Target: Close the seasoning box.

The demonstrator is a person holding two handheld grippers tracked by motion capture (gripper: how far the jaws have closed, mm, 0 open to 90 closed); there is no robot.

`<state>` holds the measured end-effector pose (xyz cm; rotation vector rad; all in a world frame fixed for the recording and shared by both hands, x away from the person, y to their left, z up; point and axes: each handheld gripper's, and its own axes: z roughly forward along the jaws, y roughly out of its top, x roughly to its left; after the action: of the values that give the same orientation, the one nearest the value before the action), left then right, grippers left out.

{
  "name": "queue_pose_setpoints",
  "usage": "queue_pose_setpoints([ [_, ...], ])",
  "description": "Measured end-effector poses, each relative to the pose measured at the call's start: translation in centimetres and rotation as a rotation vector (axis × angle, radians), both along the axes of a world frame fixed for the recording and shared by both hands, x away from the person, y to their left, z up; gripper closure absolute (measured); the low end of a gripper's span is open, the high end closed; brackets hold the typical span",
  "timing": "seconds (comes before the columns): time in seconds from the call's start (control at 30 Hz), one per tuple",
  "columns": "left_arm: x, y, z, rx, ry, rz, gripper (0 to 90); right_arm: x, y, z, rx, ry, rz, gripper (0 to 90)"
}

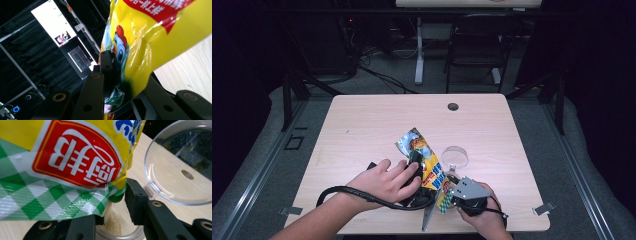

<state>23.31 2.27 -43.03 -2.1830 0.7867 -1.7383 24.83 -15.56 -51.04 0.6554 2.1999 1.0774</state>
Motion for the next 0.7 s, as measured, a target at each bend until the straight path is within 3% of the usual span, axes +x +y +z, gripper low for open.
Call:
queue_pose_setpoints([
  [0.7, -0.18, -0.28, 0.24, -0.004, -0.006, -0.004, 84.3, 0.01, -0.06, -0.01, 0.013, -0.007, -0.005, 70.4],
])
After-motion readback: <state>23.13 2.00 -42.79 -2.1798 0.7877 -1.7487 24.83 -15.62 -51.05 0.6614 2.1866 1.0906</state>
